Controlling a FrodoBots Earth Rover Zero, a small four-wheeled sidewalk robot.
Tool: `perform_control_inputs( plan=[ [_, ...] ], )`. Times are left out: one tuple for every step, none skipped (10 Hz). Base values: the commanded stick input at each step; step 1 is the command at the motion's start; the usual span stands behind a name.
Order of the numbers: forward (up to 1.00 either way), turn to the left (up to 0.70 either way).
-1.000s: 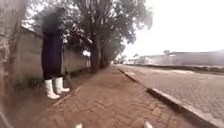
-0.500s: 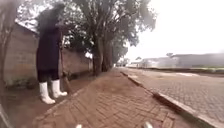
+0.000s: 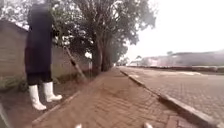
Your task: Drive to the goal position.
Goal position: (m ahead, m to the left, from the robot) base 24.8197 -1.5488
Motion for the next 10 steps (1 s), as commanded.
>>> perform_control_inputs(
  plan=[
    [0.5,-0.5],
    [0.5,-0.5],
    [0.5,-0.41],
    [0.5,-0.25],
    [0.5,0.11],
    [0.5,0.05],
    [0.5,0.0],
    [0.5,0.0],
    [0.5,0.0],
    [0.5,0.1]
  ],
)
